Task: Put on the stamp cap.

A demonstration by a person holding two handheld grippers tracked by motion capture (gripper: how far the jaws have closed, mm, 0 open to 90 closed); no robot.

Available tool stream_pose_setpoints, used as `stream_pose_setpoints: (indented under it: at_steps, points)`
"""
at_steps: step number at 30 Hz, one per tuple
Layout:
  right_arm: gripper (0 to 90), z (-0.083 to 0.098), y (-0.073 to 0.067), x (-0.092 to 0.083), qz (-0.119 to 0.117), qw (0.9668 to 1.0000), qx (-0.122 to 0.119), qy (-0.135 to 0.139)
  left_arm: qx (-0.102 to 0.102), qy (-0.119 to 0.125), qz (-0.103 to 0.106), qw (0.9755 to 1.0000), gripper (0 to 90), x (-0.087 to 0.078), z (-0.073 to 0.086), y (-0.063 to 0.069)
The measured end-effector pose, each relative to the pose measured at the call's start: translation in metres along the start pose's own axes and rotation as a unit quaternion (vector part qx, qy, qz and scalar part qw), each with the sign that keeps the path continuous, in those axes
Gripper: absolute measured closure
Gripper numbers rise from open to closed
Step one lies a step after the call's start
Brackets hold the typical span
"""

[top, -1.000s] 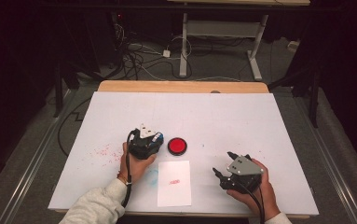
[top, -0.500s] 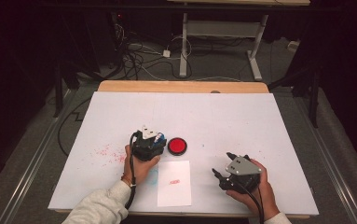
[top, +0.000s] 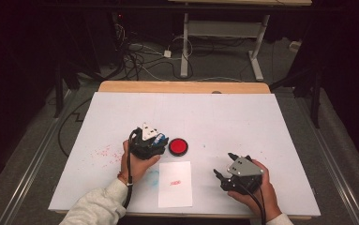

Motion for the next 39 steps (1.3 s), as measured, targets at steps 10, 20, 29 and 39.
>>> stream_pose_setpoints:
  at_steps: [10,20,29,39]
  points:
    - [28.7,-0.001,0.000,-0.001,0.002,1.0000,-0.001,0.003,0.036,0.019,0.006,0.9992,29.3,-0.007,-0.008,0.002]
    - [28.6,-0.002,-0.001,-0.001,0.001,1.0000,-0.001,0.005,0.050,0.028,0.013,0.9983,22.7,-0.012,-0.013,0.003]
    - [28.6,-0.004,0.001,-0.004,0.004,0.9999,0.001,0.013,0.102,0.043,0.028,0.9935,19.1,-0.021,-0.020,0.012]
    - [28.6,-0.006,0.002,-0.005,0.005,0.9998,0.002,0.019,0.132,0.042,0.036,0.9898,19.1,-0.031,-0.022,0.016]
Point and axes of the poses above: each handheld gripper's, and its own axes: x roughly forward along the jaws, z roughly out of its underside, y roughly to its right, the point moved 9 cm from there along x, roughly forward along the jaws, and after that the axes turned 8 degrees about x, right-handed, at the moved point
